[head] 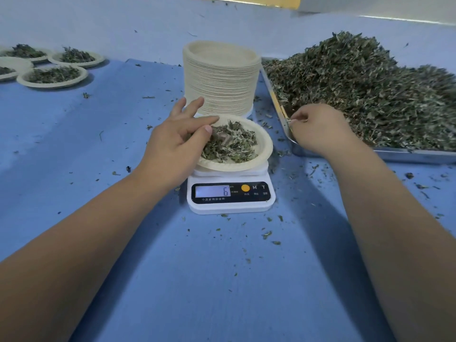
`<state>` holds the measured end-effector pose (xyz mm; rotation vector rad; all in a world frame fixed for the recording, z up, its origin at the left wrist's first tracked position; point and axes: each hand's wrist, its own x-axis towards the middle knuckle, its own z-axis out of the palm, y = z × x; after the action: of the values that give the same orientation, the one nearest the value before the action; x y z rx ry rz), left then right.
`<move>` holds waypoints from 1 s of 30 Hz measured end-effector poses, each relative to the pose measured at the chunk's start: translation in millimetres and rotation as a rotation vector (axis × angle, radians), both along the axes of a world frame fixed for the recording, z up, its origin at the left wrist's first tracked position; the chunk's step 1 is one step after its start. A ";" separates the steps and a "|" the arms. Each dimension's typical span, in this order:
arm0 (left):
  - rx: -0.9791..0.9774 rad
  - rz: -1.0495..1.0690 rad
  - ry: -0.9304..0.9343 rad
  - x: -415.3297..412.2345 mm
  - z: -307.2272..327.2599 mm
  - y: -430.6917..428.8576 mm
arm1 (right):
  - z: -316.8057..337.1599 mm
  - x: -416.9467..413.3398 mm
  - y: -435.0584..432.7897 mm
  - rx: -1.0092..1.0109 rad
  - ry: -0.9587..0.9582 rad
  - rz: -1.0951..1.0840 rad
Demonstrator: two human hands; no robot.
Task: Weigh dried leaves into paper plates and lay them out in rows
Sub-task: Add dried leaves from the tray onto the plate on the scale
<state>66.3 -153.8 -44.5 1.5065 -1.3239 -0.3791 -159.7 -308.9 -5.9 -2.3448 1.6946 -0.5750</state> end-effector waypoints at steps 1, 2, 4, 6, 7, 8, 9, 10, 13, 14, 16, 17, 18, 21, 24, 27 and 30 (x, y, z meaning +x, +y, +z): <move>-0.011 -0.011 -0.027 0.0 0.0 0.8 | -0.3 4.1 2.5 -0.042 -0.016 0.035; -0.020 -0.029 -0.062 -0.2 0.3 1.8 | -0.1 8.9 7.0 -0.099 -0.064 0.089; -0.028 -0.071 -0.166 -0.1 1.3 3.4 | 2.6 20.5 22.1 -0.178 -0.191 0.239; -0.037 -0.089 -0.269 0.5 1.7 4.4 | 4.8 32.9 39.5 -0.138 -0.249 0.414; -0.049 -0.090 -0.286 0.8 1.4 4.8 | 4.7 38.5 46.7 -0.116 -0.236 0.487; -0.069 -0.088 -0.282 1.3 1.1 5.0 | 3.8 42.9 52.6 -0.115 -0.209 0.544; -0.091 -0.082 -0.260 1.5 0.8 4.7 | 2.9 46.5 56.7 -0.125 -0.184 0.578; -0.104 -0.075 -0.226 2.0 0.2 4.4 | 2.9 49.1 59.6 -0.126 -0.173 0.590; -0.046 -0.070 -0.158 3.7 0.0 3.3 | 5.0 49.7 59.4 -0.062 -0.214 0.572; -0.016 -0.075 -0.166 4.0 -0.3 3.2 | 5.4 48.0 58.0 -0.035 -0.237 0.567; -0.008 -0.069 -0.204 4.2 -1.6 3.4 | 5.7 44.5 56.1 -0.012 -0.269 0.573; -0.027 -0.057 -0.212 4.3 -2.1 3.5 | 5.3 43.0 56.5 -0.024 -0.275 0.573; -0.045 -0.041 -0.209 4.8 -1.8 3.6 | 4.8 41.5 57.4 -0.048 -0.281 0.566; -0.038 -0.040 -0.202 5.6 -1.0 3.0 | 1.2 38.0 60.1 -0.077 -0.301 0.512; 0.031 -0.072 -0.259 4.6 -2.1 2.7 | -6.1 34.8 62.5 -0.044 -0.217 0.511; -0.032 -0.051 -0.255 5.1 -2.4 2.4 | -8.8 31.4 63.5 -0.059 -0.249 0.510; -0.094 0.000 -0.164 8.6 -2.4 0.6 | -5.4 22.2 56.8 -0.145 -0.386 0.426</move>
<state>74.9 -153.1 -46.9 1.4838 -1.4496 -0.1938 -137.5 -252.1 -11.3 -2.3871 0.9829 -1.0062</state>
